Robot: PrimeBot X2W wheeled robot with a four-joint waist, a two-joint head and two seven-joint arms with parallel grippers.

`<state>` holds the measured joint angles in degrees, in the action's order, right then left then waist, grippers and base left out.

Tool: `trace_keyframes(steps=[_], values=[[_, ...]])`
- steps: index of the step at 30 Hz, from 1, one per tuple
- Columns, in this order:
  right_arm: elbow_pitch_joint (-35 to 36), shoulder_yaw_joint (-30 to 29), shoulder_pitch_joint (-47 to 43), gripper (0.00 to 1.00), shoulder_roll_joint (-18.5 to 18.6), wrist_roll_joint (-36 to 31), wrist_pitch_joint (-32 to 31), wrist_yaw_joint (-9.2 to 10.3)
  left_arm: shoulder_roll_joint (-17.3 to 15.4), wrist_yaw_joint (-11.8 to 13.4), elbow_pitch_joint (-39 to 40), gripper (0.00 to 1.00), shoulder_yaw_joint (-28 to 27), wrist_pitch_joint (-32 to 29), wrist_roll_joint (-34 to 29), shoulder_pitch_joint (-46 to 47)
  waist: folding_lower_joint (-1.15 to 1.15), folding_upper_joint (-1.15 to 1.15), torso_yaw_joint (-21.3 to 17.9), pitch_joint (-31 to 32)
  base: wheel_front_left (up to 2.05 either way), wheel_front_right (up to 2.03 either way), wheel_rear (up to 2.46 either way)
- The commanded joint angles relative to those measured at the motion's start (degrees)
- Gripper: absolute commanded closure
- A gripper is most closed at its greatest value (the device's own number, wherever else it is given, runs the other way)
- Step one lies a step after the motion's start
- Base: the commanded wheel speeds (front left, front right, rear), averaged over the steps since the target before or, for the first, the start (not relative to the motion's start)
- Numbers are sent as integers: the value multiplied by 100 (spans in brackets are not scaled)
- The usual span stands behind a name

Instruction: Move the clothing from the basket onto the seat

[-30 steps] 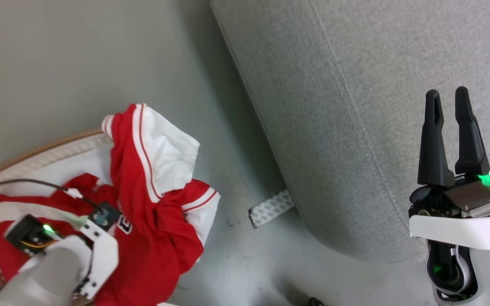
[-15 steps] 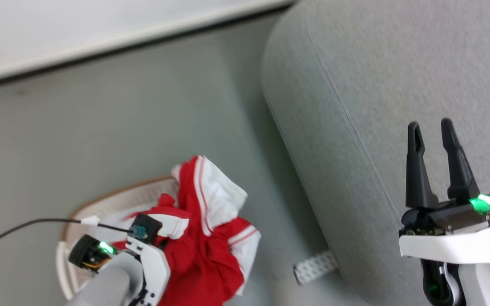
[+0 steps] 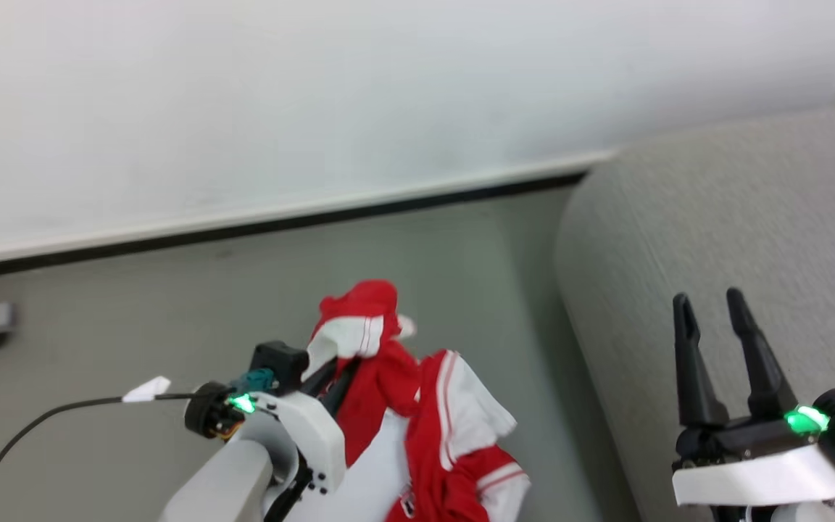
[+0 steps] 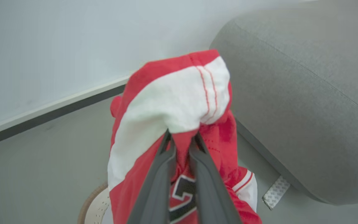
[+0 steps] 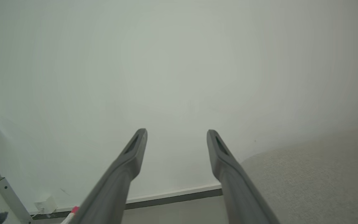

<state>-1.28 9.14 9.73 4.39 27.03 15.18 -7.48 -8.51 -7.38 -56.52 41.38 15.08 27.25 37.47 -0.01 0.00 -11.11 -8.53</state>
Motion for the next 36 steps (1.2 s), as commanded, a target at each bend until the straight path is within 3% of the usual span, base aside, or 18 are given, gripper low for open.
trace_keyframes(steps=[1, 12, 20, 29, 36], values=[[-53, 48, -150, 0, 66, -56, -5, -2, -112, 18, 413, 100, -166, 7, 65, -203, 1, 0, 443, 456, 0, 0, 0], [-232, 455, -435, 0, 147, -136, -5, -2, -295, 303, 2885, 100, -867, 5, 78, -564, 1, 0, 840, 947, 0, 0, 0], [-333, 692, -331, 0, 170, -171, -5, -2, -460, 534, 4219, 100, -1097, -436, 405, -777, 1, 0, 886, 957, 0, 0, 0], [-600, 1210, -120, 0, 302, -226, -5, -2, -581, 712, 4815, 100, -1065, -682, 463, -1110, 1, 0, 894, 887, 0, 0, 0], [-978, 1939, 246, 0, 466, -56, -5, -2, -461, 603, 4807, 100, -756, -784, 426, -1251, 1, 0, 1027, 906, 0, 0, 0]])
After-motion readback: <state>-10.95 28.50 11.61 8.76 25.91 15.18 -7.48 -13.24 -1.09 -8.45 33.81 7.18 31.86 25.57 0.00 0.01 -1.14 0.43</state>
